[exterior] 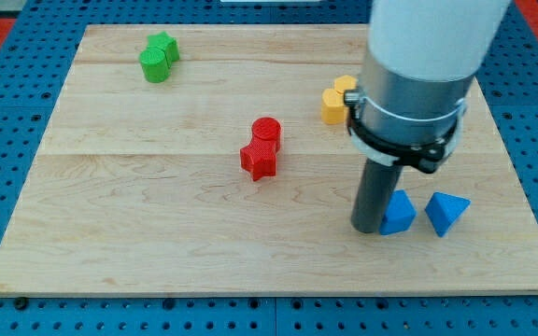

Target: Push the blue triangle along with the blue cube left a bit

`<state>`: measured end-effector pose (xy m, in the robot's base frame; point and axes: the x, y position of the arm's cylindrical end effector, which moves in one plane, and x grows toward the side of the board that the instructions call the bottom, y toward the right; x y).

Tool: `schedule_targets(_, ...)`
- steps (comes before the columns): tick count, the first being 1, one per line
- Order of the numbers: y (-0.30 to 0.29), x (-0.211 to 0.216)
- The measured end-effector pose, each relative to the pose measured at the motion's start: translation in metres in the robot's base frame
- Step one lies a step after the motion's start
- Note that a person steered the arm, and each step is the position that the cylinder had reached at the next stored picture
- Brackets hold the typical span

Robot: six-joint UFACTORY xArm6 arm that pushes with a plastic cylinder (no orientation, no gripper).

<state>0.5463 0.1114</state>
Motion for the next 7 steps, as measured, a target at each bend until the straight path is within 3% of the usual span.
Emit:
schedule_targets(2, 0.033, 0.04)
schedule_targets(3, 0.128, 0.037)
schedule_targets(4, 0.157, 0.014)
schedule_targets(7, 0.106, 0.008)
